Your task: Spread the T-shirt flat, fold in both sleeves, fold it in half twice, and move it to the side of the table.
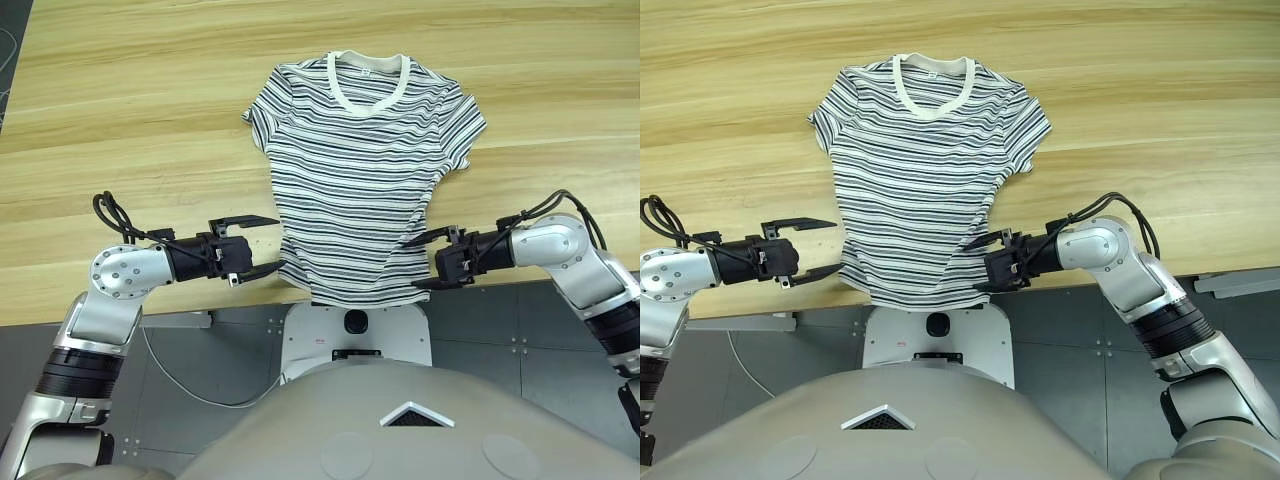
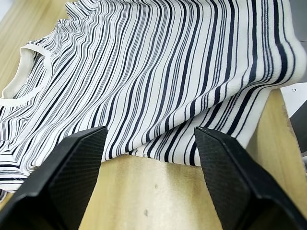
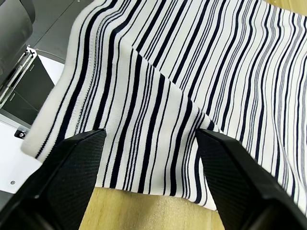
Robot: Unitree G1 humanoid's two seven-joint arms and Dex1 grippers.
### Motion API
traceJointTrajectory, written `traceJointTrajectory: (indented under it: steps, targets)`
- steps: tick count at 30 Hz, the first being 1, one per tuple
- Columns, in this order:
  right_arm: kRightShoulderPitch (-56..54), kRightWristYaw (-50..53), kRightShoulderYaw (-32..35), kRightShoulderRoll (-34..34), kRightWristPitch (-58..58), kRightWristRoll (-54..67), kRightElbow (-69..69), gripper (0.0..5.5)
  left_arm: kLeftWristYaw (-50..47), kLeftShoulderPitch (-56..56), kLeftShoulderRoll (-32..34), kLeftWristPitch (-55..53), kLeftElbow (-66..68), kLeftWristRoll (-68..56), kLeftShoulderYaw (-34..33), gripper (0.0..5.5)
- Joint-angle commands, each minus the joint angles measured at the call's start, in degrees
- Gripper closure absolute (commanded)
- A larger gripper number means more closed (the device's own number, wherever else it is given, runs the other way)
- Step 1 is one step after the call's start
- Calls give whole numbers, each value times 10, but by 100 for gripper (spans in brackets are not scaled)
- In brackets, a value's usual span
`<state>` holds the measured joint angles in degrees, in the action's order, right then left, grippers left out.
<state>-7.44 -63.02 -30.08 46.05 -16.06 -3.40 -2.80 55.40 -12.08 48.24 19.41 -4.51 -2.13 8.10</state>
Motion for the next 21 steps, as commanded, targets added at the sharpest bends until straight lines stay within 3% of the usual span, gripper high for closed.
traceJointTrajectory:
  steps: [1,11,21]
  targets:
    - [7,-7,0,7,-3,-27,7,204,-14,-11,-6,3,26,49,27,214]
    - [0,-10,6,15,2,-41,18,204,0,-51,67,9,55,110,50,214]
    - [-9,-24,19,34,11,-54,76,204,7,-73,118,4,35,49,-2,214]
